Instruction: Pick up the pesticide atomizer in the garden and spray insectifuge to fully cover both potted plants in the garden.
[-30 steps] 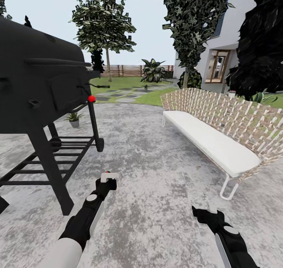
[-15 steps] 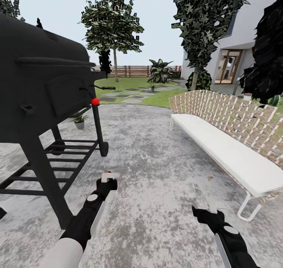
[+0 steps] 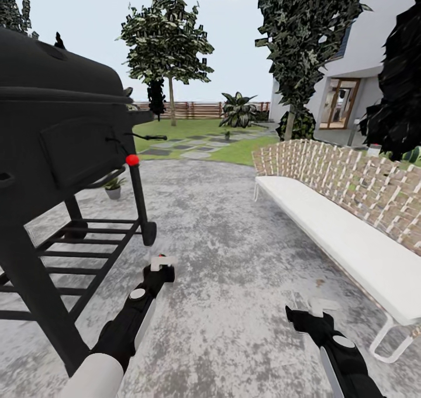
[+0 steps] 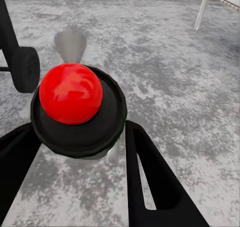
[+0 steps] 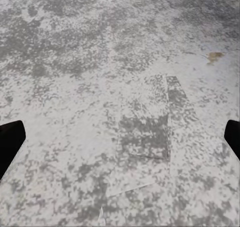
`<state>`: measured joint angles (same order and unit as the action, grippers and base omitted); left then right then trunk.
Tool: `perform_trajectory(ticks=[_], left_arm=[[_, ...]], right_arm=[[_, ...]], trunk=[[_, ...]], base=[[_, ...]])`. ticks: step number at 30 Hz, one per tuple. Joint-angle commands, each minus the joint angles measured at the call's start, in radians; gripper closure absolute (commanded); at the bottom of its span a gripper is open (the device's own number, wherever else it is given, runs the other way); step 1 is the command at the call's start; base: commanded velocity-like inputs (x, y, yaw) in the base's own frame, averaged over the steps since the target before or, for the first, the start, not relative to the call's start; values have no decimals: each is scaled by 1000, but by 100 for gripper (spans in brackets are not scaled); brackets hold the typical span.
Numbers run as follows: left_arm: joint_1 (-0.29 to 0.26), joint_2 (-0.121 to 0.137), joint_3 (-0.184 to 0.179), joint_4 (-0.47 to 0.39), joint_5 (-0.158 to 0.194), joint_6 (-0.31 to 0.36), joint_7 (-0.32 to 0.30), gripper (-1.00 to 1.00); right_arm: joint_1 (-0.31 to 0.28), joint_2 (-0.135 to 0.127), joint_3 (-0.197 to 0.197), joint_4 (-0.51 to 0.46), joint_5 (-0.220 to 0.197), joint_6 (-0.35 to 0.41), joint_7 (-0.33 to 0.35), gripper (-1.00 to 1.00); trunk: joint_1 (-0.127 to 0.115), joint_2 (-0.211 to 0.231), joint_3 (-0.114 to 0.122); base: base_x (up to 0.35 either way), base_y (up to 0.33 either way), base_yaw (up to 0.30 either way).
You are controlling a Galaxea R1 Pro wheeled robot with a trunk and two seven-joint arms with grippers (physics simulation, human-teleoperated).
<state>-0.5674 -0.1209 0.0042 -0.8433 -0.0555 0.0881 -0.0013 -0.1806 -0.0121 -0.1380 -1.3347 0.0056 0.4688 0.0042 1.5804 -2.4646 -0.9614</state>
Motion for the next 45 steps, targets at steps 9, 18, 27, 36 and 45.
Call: perform_trajectory(ticks=[9,18,27,36,45], left_arm=[[0,-11,0,-2,-6,5,0,100],[0,-14,0,-2,-6,5,0,100],[0,-14,0,-2,-6,5,0,100],[0,-14,0,-2,-6,5,0,100],[0,-13,0,-2,-6,5,0,100]], right_arm=[[0,0,0,-1,1,5,0,-100],[0,0,0,-2,1,5,0,-100],[0,0,0,-2,1,5,0,-100],[0,0,0,-2,1,5,0,-100],[0,0,0,-1,0,5,0,-100]], trunk=[[0,0,0],[0,0,0],[0,0,0],[0,0,0],[0,0,0]], base=[[338,0,0],[338,-51,0],[326,-157,111],[314,-187,41],[314,-186,0]])
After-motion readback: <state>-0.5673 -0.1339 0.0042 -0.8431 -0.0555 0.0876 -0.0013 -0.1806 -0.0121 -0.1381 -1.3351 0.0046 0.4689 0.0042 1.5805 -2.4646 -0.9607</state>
